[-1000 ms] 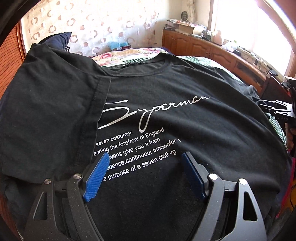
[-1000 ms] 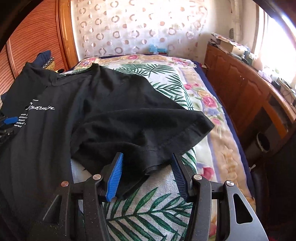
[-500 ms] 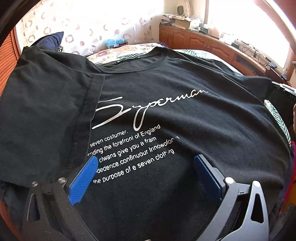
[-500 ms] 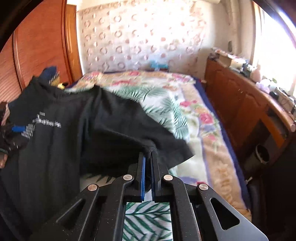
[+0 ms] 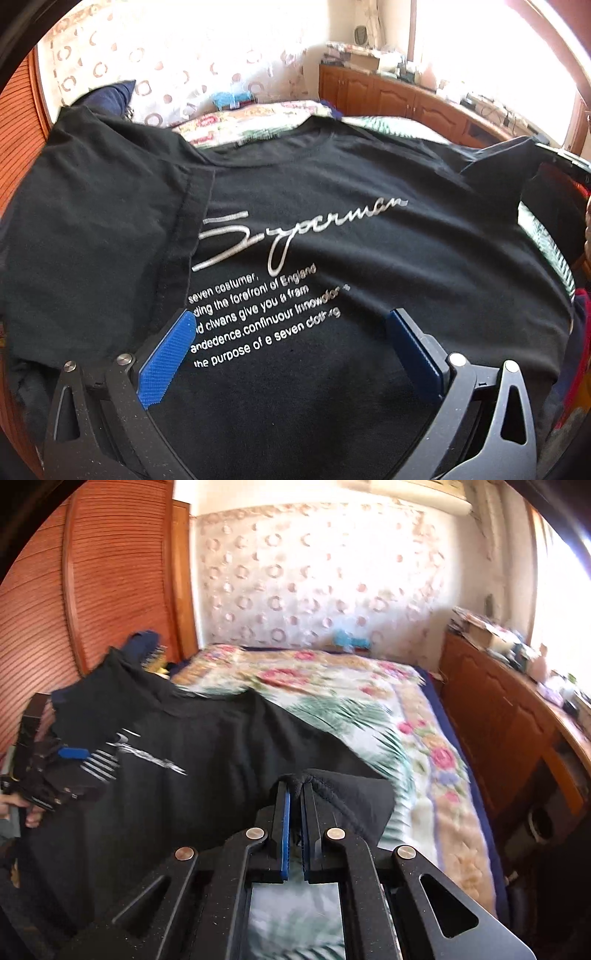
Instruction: Fold small clothes
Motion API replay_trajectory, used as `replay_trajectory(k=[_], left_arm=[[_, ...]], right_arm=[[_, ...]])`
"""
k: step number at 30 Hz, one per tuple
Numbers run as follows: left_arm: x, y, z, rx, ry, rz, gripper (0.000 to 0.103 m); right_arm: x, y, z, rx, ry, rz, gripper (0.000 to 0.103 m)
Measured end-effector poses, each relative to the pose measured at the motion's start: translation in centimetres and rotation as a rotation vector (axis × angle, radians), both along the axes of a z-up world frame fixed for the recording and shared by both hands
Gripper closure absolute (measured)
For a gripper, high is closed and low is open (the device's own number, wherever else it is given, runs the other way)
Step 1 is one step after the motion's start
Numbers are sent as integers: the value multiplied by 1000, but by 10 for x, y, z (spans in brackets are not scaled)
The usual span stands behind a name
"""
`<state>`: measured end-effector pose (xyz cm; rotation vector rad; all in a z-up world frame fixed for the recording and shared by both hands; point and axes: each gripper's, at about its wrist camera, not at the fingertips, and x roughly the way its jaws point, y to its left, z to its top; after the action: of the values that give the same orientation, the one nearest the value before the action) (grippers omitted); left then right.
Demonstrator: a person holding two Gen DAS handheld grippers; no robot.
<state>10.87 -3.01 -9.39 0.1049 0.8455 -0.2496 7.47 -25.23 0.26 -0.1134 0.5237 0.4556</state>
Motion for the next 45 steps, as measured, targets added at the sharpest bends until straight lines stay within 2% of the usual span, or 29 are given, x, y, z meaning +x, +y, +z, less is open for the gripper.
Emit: replay_trajectory(k=[4,8,13,17,20,24,28,32,38,43,44,45], left_arm=[[-10,3,21,-24,-71,25,0],[-21,9,40,-43,-131,33,0],[-32,16,54,-70,-174,49,0],[-34,21,59,-85,-191,63,0],[-37,23,62,-106,-203,65,0],[-39,23,63,-110,-205,62,0],[-39,21,61,-115,-200,58,0],[-42,19,61,-121,-200,54,0],[-44,17,58,-127,-193,49,0],[-43,16,55,-128,-179,49,0],[-43,17,55,-129,-177,49,0],[-43,17,55,-129,-176,49,0]], right_arm=[[-1,28,-4,7,3,103,99],[-3,49,-29,-21,52,173,99],[4,51,-56,-37,108,194,99],[2,44,-60,-34,114,194,98],[-2,50,-53,-38,108,199,87],[-12,57,-39,-23,66,189,61],[-10,42,-31,-8,44,144,61],[4,31,-36,-24,71,81,61],[35,23,-60,-38,181,-4,61],[51,27,-75,3,252,-1,62],[52,28,-75,12,253,7,66],[51,28,-72,18,247,16,77]])
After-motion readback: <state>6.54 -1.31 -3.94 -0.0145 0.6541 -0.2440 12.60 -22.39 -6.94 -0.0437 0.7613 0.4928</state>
